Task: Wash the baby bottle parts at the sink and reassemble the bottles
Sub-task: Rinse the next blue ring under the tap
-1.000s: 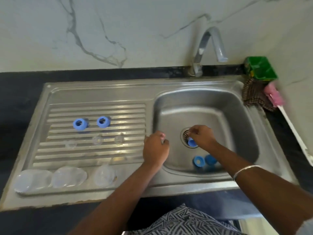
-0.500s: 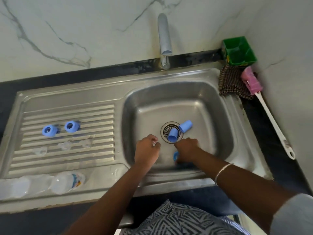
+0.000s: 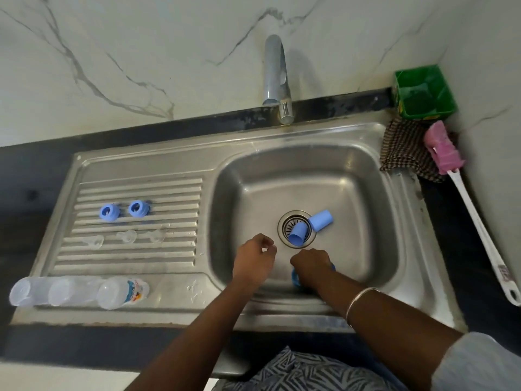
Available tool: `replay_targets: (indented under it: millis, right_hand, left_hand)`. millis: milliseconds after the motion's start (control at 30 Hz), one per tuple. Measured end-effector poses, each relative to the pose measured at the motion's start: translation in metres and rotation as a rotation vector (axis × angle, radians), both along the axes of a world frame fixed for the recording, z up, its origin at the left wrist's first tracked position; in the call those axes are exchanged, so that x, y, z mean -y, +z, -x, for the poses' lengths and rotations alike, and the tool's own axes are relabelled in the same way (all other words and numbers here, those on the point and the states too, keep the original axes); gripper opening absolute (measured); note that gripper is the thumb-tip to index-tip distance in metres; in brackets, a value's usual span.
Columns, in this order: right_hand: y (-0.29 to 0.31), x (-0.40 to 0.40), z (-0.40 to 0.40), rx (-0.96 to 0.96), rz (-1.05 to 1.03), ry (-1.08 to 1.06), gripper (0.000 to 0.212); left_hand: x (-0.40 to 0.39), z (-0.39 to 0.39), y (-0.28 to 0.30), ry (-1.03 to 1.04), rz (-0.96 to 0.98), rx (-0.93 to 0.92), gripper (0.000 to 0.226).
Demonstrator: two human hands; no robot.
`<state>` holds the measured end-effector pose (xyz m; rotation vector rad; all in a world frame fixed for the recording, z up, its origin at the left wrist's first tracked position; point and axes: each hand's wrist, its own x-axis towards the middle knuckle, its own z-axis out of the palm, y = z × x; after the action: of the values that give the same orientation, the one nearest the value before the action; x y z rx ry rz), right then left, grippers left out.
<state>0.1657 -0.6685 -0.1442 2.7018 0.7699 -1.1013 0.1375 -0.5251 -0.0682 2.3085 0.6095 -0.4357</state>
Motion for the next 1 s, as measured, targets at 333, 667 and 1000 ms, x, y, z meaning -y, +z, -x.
replay_targets:
  millis: [333, 667, 1000]
  right_hand:
    - [0.002, 0.0, 0.0, 0.04, -0.121, -0.017, 0.026]
    - [0.053, -0.002, -0.005, 0.026, -0.773, -0.708, 0.021]
    - [0.086, 0.006, -0.024, 0.037, -0.871, -0.947, 0.011]
  left_hand:
    - [-0.002, 0.013, 0.007, 0.048, 0.028, -0.013, 0.018]
    - [0.012, 0.003, 0.021, 0.094, 0.123, -0.016, 0.03]
    - [0.015, -0.019, 0.051, 0.118, 0.424, -0.057, 0.065]
